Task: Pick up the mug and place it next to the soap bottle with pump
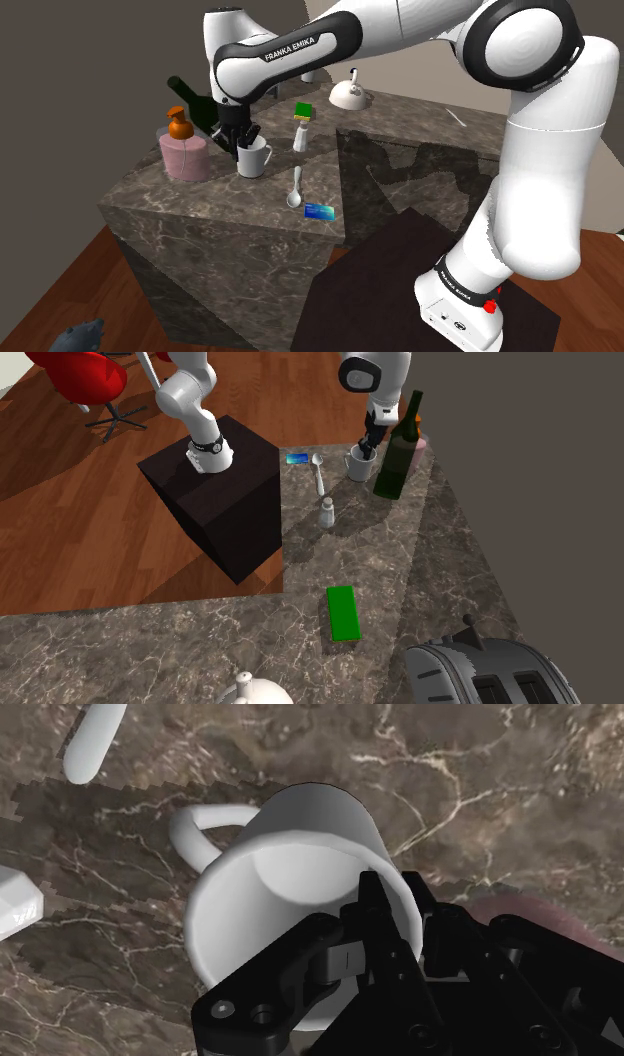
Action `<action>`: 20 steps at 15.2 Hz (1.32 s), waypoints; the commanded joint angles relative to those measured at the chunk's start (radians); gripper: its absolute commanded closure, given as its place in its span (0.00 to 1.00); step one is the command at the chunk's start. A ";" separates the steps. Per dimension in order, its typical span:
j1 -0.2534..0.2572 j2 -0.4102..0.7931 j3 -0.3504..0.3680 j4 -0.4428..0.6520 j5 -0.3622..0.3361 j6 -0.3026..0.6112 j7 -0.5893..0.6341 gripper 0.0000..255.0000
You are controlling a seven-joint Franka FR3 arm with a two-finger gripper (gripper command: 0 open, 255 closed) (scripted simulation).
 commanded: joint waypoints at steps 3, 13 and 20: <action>0.000 0.001 0.000 -0.001 0.000 0.003 0.000 1.00; 0.001 -0.021 0.002 0.036 0.004 -0.056 -0.003 0.00; 0.003 -0.036 0.004 0.075 0.007 -0.110 -0.005 0.00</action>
